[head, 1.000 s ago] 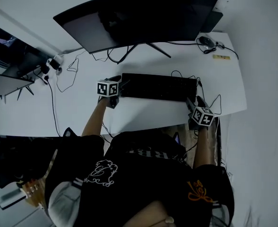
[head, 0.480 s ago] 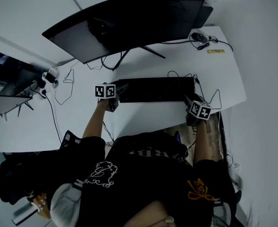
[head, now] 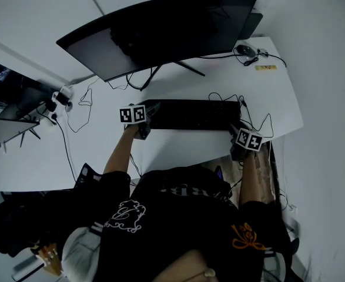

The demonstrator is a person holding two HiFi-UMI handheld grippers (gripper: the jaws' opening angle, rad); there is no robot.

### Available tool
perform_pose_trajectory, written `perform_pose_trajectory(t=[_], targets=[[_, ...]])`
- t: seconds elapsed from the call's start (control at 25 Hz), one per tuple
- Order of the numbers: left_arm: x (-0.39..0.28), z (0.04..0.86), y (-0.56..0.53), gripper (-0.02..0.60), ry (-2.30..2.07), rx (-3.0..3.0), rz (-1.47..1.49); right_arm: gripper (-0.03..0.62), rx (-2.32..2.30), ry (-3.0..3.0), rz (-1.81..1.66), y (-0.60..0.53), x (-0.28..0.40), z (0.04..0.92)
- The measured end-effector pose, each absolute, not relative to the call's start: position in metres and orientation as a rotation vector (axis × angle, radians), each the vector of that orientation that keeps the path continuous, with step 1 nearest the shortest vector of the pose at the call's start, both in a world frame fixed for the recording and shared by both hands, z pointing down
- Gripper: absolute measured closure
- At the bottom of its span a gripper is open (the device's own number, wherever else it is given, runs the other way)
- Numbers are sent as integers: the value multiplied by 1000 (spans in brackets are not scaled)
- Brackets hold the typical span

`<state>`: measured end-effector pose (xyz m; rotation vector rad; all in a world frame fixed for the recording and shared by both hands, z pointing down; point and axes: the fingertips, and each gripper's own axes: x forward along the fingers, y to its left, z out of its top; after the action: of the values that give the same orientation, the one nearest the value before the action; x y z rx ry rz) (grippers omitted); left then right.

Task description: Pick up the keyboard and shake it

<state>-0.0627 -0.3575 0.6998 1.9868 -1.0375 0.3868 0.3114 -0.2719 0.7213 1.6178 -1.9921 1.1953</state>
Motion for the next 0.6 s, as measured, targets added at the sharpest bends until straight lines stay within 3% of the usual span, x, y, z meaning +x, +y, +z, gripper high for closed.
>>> perform_pose_trajectory(t=[0.6], targets=[[-61, 539, -392, 308, -1133, 2459, 285, 272, 1798, -2233, 1156, -281, 297, 649]])
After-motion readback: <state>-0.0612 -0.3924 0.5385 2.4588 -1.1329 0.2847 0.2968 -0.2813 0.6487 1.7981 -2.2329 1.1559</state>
